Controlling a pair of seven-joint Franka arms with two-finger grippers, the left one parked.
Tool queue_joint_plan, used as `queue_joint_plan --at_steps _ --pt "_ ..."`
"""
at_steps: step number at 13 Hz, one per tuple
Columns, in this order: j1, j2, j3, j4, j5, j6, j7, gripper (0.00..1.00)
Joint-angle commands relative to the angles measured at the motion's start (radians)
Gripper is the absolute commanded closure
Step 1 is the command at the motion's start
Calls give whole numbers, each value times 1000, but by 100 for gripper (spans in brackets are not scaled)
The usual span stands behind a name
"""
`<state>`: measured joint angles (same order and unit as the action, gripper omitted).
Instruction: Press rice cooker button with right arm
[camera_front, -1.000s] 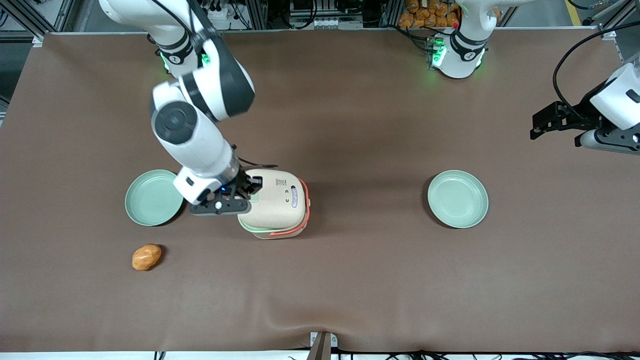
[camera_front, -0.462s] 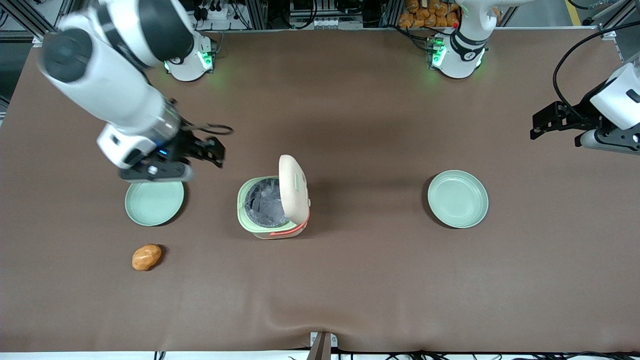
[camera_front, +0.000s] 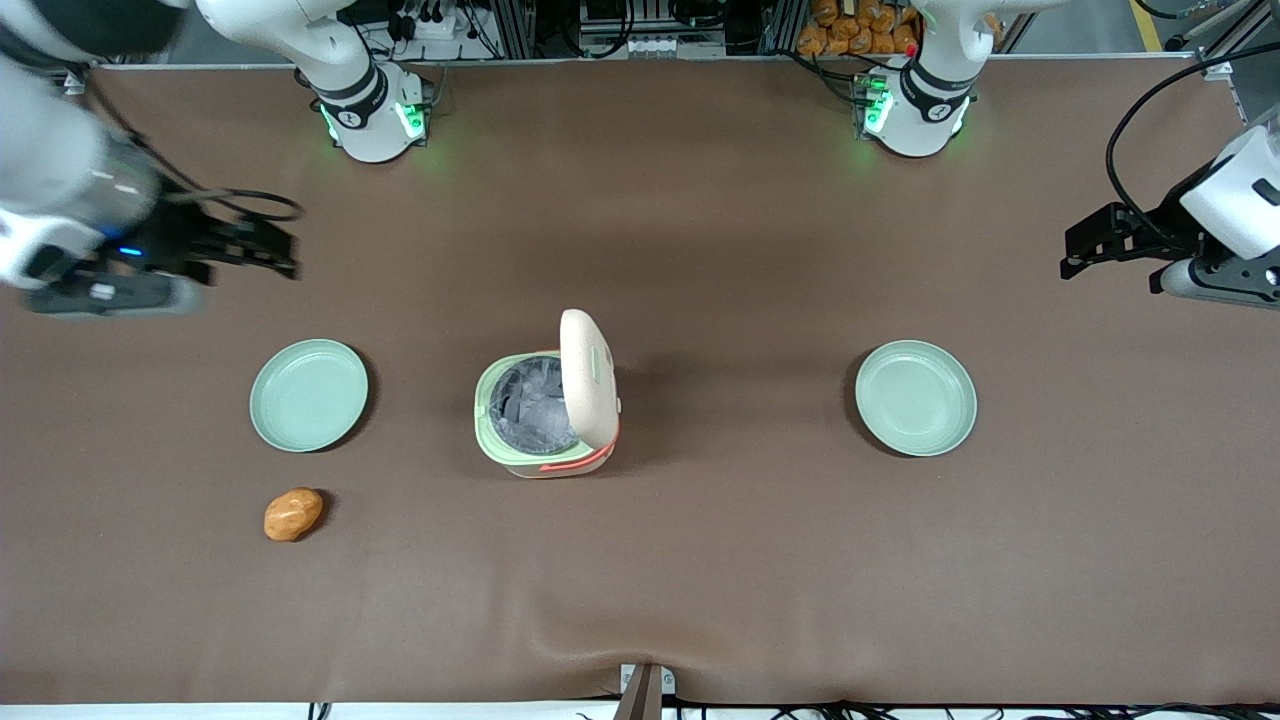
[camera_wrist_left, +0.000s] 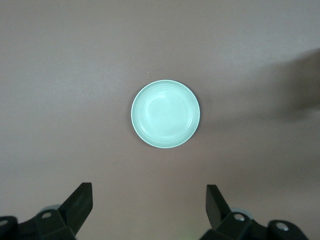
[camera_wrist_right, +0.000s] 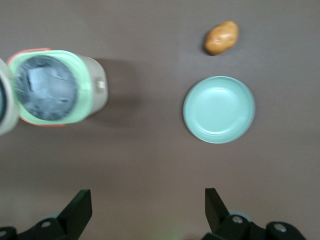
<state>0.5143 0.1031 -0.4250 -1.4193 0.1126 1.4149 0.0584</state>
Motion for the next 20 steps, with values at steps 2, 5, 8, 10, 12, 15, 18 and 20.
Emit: queue_joint_plan --at_steps 2,5,8,10,12,15,18,20 --pt "-7 -23 -136 -4 -22 -30 -196 0" --pt "-13 -17 -175 -10 -42 -19 -264 0" --pt "-11 -14 -172 -6 -44 -16 -256 0" --pt "-10 -14 -172 -4 -44 -16 -256 0" --pt "-11 -14 -172 -3 -44 -16 -256 0" --pt "-7 -17 -170 -1 -44 -24 -256 0" --pt "9 -17 -181 2 -44 -27 -262 0" --pt "-51 -19 -147 6 -33 -27 -264 0"
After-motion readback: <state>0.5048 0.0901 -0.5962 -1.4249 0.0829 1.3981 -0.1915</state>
